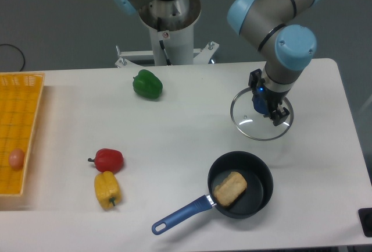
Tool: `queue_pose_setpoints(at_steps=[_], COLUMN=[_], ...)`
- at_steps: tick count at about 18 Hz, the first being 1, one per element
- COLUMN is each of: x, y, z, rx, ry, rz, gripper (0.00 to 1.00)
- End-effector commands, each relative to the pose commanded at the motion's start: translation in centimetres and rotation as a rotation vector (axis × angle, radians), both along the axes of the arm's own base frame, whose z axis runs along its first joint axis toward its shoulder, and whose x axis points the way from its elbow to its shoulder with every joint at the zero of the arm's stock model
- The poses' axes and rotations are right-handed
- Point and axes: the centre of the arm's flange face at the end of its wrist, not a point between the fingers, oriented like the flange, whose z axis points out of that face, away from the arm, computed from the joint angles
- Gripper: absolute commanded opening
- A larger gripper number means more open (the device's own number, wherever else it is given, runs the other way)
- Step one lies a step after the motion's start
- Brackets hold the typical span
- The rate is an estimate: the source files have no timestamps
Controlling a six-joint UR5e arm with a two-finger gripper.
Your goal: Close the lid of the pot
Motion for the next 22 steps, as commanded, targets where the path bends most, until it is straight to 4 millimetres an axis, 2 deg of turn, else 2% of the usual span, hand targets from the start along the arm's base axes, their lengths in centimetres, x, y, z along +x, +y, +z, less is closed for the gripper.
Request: queue_pose_setpoints(at_steps=[10, 16, 22], x=[0.8, 1.7, 1.1], y=[2.8, 7.0, 8.5], z=[1.1, 1.7, 1.7], rx=[-0.007, -0.006, 0.003], ry=[0.029, 0.037, 0.038], rz=[0.043, 0.062, 0.076], gripper=[0.63, 0.63, 0.63])
